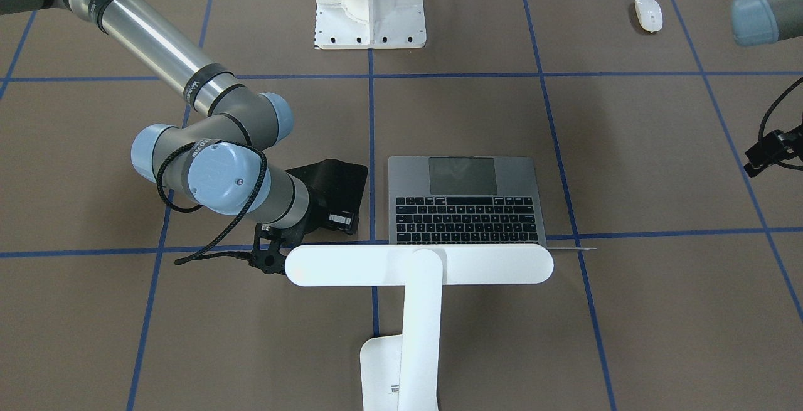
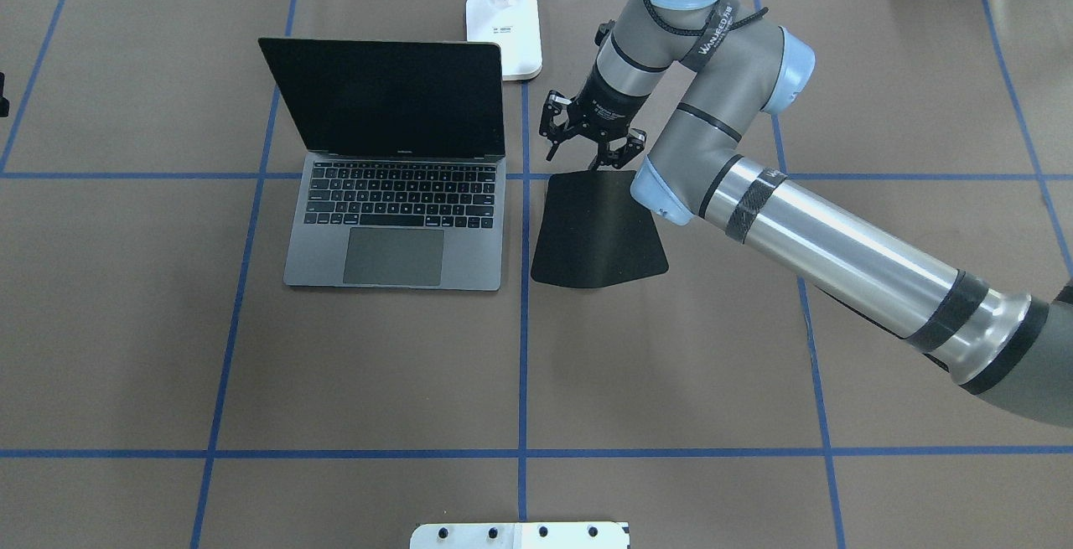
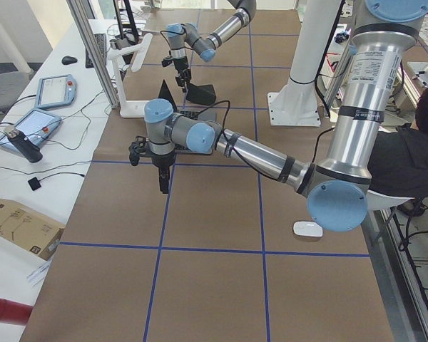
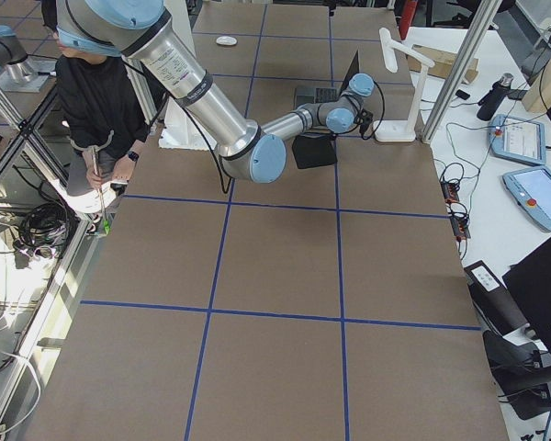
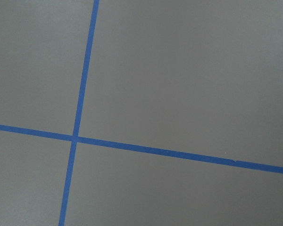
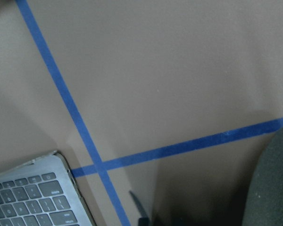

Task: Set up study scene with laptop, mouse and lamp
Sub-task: 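Lower the mouse pad flat beside the laptop with the right gripper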

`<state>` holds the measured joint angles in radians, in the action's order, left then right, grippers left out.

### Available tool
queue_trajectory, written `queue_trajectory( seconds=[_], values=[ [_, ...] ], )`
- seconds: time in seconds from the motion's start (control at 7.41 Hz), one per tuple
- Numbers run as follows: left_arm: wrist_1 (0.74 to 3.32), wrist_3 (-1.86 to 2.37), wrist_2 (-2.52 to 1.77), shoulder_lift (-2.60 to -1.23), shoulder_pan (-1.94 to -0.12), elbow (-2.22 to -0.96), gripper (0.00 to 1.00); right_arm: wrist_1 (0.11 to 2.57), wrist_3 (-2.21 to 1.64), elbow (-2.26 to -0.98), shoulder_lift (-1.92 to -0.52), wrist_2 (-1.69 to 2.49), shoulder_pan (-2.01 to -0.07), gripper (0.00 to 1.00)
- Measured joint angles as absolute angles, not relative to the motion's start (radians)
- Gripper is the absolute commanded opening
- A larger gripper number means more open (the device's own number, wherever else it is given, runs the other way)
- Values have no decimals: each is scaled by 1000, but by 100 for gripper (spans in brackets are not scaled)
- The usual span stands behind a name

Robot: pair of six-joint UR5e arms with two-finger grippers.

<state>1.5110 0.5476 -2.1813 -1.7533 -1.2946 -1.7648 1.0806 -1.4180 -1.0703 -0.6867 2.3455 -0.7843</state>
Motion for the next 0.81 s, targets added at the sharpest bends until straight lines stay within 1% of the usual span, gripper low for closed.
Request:
queue_trajectory(
  seconds=[0.4, 0.81],
  values=[
    [1510, 550, -2186, -1753, -1295, -1764, 99, 980, -1414, -1072, -685, 2175, -785, 100],
    [1526, 532, -2199, -1730, -1298, -1772, 100, 955, -1412, -1081, -696, 2099, -810, 100]
  ],
)
